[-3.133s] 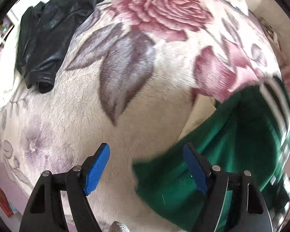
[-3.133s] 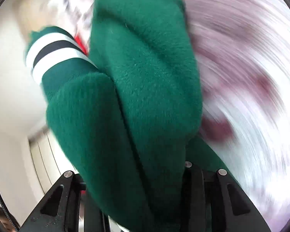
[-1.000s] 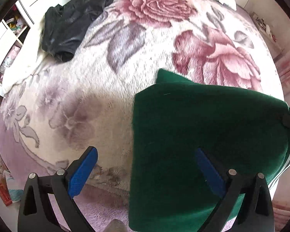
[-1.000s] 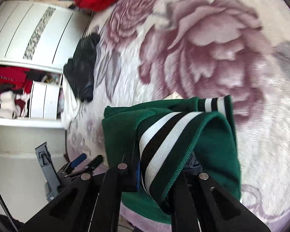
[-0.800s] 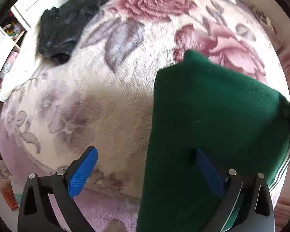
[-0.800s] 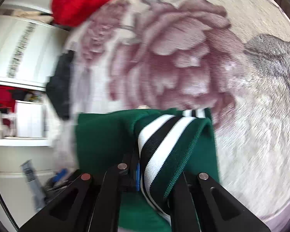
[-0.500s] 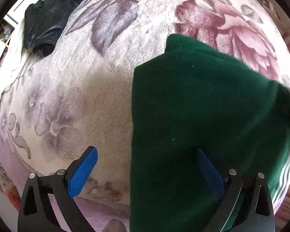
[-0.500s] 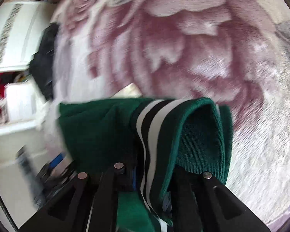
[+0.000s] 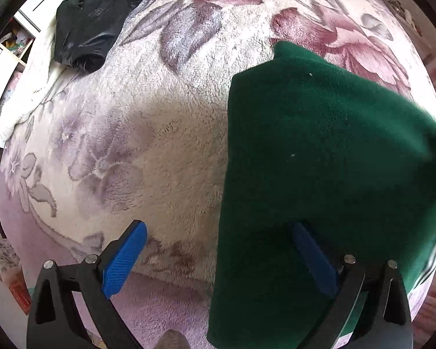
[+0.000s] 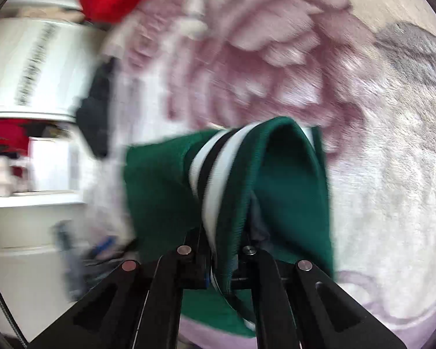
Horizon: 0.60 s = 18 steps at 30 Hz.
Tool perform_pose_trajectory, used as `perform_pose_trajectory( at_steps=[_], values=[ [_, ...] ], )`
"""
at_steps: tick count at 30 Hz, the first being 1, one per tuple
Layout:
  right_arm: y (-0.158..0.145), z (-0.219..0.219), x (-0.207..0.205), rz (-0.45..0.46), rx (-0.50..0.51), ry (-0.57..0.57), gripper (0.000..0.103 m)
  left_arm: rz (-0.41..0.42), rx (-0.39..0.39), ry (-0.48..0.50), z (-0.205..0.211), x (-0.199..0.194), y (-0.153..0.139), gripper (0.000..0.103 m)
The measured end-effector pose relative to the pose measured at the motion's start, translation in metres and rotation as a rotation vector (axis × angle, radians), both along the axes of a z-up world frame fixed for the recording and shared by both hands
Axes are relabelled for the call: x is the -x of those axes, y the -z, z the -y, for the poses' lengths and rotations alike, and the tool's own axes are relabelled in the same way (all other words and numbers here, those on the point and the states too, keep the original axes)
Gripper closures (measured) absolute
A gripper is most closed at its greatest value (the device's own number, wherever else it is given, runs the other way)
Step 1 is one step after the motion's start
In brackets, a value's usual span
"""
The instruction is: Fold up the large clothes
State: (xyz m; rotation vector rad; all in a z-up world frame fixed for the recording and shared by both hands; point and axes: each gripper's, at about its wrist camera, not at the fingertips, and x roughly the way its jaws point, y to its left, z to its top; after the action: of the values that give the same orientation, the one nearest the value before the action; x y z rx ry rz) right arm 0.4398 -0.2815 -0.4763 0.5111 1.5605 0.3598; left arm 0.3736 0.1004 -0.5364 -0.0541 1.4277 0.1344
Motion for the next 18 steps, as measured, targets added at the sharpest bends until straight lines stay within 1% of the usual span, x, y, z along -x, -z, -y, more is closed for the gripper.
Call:
perform_pose_trajectory(
  at_steps=[1, 2, 3, 5, 6, 8, 9, 11, 13, 14, 15, 17, 18],
  values=[
    [0.014, 0.001, -0.003, -0.068, -0.004, -0.007, 0.097, -0.017, -0.009, 0.002, 0.0, 0.0, 0.004, 0.0],
    [0.026, 0.002, -0.004, -0.141, -0.034, -0.017, 0.09, -0.033, -0.014, 0.002, -0.001, -0.001, 0.006, 0.0],
    [0.028, 0.005, -0.004, -0.168, -0.059, -0.017, 0.083, -0.034, -0.009, -0.001, -0.002, 0.0, 0.006, 0.0],
    [0.018, 0.016, 0.004, -0.152, -0.093, -0.009, 0.077, -0.025, -0.001, -0.001, -0.003, 0.0, 0.003, 0.0],
    [0.011, 0.024, 0.009, -0.138, -0.104, 0.002, 0.072, -0.019, -0.002, 0.001, -0.003, 0.001, 0.001, 0.0],
    [0.004, 0.042, 0.024, -0.135, -0.125, 0.018, 0.067, -0.014, -0.007, 0.005, -0.003, 0.003, -0.003, 0.0],
    [0.004, 0.05, 0.034, -0.143, -0.144, 0.029, 0.064, -0.013, -0.006, 0.006, -0.002, 0.004, -0.004, 0.0],
    [0.015, 0.054, 0.05, -0.189, -0.17, 0.021, 0.061, -0.013, 0.004, 0.006, -0.001, 0.008, -0.007, 0.0],
    [0.039, 0.047, 0.069, -0.259, -0.121, -0.023, 0.061, -0.019, 0.004, 0.009, 0.001, 0.011, -0.008, 0.0],
    [0.049, 0.042, 0.073, -0.273, -0.099, -0.043, 0.061, -0.022, 0.003, 0.013, 0.003, 0.014, -0.007, 0.0],
    [0.06, 0.036, 0.077, -0.271, -0.078, -0.054, 0.061, -0.026, 0.002, 0.016, 0.004, 0.015, -0.006, 0.0],
    [0.068, 0.029, 0.081, -0.231, -0.048, -0.039, 0.062, -0.048, -0.009, 0.025, 0.008, 0.02, -0.002, 0.0],
    [0.068, 0.026, 0.082, -0.213, -0.043, -0.014, 0.072, -0.052, -0.009, 0.027, 0.009, 0.021, -0.002, 0.0]
  ],
)
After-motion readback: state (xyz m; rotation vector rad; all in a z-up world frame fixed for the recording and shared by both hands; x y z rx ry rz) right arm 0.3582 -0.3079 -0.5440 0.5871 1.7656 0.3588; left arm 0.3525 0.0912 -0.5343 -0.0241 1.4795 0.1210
